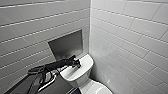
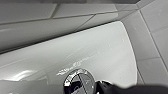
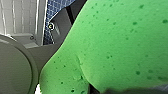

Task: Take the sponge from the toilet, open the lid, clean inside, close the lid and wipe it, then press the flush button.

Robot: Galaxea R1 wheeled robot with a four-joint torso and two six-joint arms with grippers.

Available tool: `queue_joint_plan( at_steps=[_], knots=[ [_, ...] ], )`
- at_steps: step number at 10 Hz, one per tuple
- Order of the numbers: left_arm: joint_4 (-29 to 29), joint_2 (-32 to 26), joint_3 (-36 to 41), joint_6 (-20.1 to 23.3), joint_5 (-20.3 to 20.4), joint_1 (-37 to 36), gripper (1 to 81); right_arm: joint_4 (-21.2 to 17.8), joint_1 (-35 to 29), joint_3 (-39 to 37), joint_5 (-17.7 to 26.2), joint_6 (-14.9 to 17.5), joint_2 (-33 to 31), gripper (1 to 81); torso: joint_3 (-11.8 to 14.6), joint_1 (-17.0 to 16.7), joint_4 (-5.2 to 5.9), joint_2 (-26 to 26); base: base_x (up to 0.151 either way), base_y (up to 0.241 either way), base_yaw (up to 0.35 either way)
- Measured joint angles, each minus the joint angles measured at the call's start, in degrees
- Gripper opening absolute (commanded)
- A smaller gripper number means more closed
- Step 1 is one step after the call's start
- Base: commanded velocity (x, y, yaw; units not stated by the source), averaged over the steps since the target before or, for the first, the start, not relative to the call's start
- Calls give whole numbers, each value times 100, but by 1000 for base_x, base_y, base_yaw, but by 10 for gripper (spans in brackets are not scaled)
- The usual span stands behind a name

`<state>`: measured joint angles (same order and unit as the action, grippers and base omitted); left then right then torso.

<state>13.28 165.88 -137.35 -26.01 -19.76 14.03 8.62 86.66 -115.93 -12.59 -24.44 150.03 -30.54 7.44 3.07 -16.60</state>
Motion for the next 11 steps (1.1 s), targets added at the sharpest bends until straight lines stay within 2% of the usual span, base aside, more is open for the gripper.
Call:
queue_joint_plan(
  at_steps=[11],
  knots=[
    [-110, 94, -273, 2, 74, 74, 10, 4, 2, -41, -2, 2, 69, 10, -124, 5, 0, 5, 0, 0, 0]
  ],
)
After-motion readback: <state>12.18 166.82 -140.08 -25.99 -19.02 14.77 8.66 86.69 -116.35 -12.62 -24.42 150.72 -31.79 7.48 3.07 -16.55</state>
